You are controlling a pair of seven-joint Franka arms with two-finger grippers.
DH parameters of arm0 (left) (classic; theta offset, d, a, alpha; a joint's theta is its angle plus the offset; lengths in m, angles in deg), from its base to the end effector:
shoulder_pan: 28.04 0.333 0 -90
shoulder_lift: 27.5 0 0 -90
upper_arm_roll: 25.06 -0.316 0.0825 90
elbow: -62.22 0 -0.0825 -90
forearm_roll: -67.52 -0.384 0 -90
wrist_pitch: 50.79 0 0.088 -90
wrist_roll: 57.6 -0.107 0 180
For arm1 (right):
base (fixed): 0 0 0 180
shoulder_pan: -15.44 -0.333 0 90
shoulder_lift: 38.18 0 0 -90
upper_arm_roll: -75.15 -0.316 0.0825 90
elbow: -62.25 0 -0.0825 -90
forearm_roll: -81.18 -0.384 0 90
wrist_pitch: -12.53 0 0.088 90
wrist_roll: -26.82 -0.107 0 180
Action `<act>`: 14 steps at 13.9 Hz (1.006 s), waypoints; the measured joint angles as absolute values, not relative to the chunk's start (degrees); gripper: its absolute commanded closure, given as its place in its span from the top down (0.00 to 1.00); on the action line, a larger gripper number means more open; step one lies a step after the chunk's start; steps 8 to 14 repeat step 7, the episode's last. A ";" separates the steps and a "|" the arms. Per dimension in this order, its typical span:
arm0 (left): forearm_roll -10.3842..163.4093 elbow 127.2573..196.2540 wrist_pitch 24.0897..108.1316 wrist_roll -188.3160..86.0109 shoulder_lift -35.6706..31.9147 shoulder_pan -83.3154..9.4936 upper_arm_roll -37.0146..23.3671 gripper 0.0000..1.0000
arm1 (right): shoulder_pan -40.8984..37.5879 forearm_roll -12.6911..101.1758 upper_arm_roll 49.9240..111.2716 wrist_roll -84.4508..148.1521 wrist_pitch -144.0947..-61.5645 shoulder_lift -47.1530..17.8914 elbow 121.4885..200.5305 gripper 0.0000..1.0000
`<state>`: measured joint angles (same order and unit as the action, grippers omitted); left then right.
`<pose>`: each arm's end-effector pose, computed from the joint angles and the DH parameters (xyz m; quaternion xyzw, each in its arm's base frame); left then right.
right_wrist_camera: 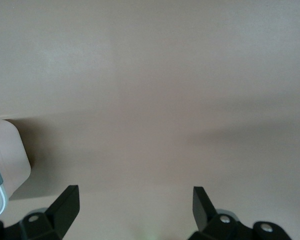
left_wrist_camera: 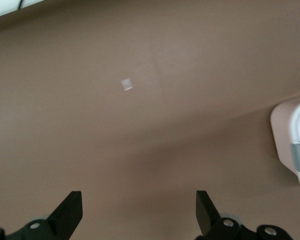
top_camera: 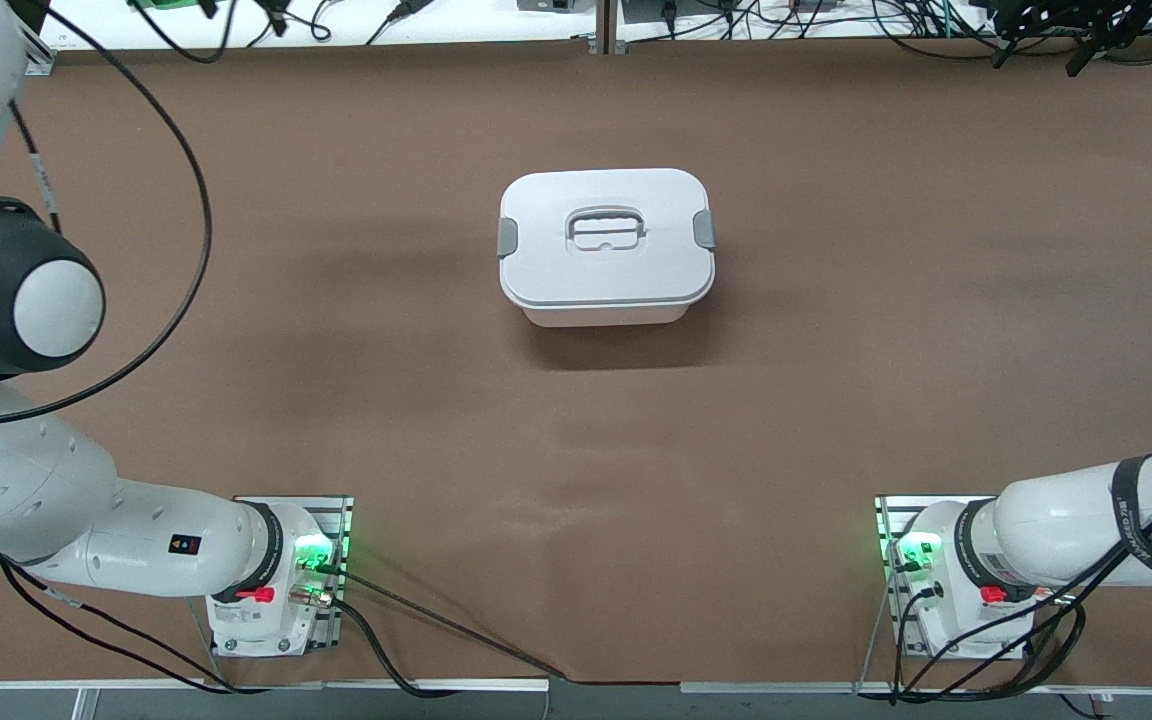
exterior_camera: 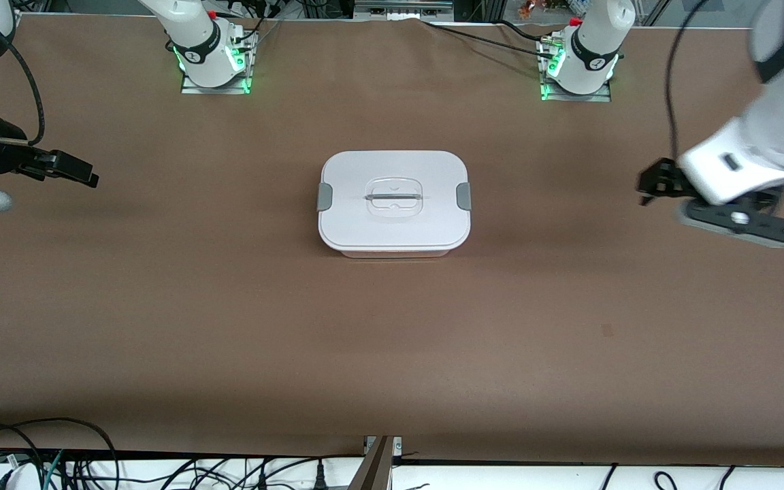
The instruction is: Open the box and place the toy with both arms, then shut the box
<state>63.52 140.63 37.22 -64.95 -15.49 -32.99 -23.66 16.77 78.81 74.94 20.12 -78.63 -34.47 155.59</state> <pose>0.6117 -0.0587 0.5943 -0.9922 0.1185 0.0213 0.0322 0.5705 -0.0069 0.5624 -0.9960 0.0696 0.0523 0.0182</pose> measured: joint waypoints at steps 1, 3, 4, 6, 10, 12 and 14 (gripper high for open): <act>63.52 143.41 38.98 -64.90 -17.32 -31.69 -23.66 1.00 | 16.77 78.81 74.94 20.12 -78.63 -34.46 155.21 1.00; 63.52 150.63 42.17 -63.43 -22.28 -30.53 -23.60 1.00 | 16.77 78.81 74.94 20.33 -78.62 -34.43 154.57 1.00; 63.52 153.43 42.96 -61.28 -24.38 -30.28 -23.56 1.00 | 16.76 78.81 74.93 20.74 -78.62 -34.42 154.45 1.00; 63.52 156.36 43.80 -58.10 -26.85 -30.14 -23.48 1.00 | 16.77 78.81 74.94 21.29 -78.62 -34.40 154.43 1.00; 63.52 156.71 43.93 -57.55 -27.15 -30.14 -23.36 1.00 | 16.77 78.81 74.94 21.36 -78.62 -34.37 154.43 1.00; 63.52 156.71 43.93 -57.55 -27.15 -30.14 -23.36 1.00 | 16.77 78.81 74.94 21.36 -78.62 -34.37 154.43 1.00; 63.52 156.71 43.93 -57.55 -27.15 -30.14 -23.36 1.00 | 16.77 78.81 74.94 21.36 -78.62 -34.37 154.43 1.00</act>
